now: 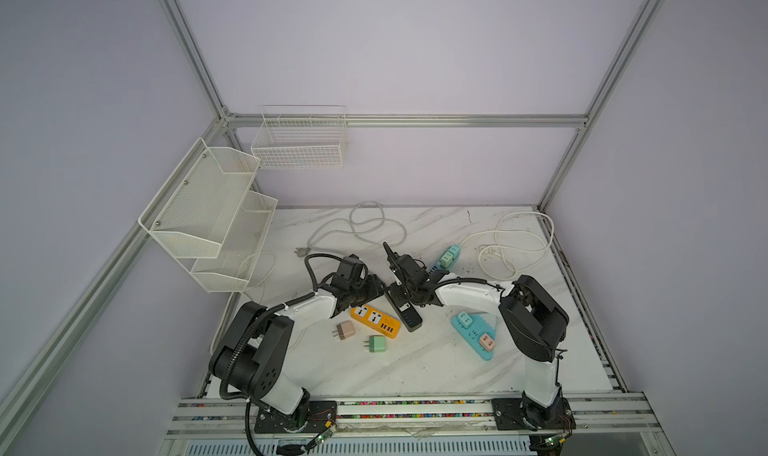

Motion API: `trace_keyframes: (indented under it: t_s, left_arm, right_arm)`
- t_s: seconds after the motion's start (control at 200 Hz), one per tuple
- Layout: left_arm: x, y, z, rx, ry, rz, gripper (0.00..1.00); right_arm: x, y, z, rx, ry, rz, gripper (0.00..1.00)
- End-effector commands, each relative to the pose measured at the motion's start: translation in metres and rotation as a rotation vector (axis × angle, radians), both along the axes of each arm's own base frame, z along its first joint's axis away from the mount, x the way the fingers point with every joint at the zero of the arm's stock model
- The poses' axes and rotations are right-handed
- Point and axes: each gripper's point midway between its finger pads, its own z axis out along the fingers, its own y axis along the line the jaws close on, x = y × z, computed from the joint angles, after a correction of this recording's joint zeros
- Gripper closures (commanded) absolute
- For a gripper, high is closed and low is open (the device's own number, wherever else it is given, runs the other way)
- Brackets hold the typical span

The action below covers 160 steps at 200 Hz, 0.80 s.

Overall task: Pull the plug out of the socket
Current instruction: 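Lower the right gripper onto the pink plug while the left reaches the black strip, then grip the pink plug with the right gripper while the left holds the black strip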

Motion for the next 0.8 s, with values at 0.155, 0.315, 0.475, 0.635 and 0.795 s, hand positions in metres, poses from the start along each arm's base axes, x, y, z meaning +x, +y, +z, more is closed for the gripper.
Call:
trace_keyframes:
  t_s: [0.155, 0.315, 0.475, 0.635, 0.795]
  left_arm:
    - [0.027, -0.026, 0.034, -0.078, -0.090, -0.054, 0.49]
    - [0.028, -0.032, 0.032, -0.083, -0.083, -0.067, 0.51]
    - [0.031, -0.038, 0.023, -0.083, -0.061, -0.076, 0.53]
    - [0.029, -0.035, 0.011, -0.067, -0.032, -0.055, 0.55]
    - [0.021, -0.038, 0.006, -0.081, -0.008, -0.061, 0.56]
  right_arm:
    - [-0.005, -0.001, 0.006, 0.027, 0.010, -0.001, 0.78]
    - [-0.005, 0.000, 0.008, 0.034, 0.010, -0.003, 0.78]
    - [-0.005, 0.001, 0.008, 0.039, 0.012, 0.000, 0.79]
    - [-0.006, 0.004, 0.011, 0.062, 0.014, 0.004, 0.79]
    - [-0.005, 0.005, 0.013, 0.068, 0.011, 0.003, 0.79]
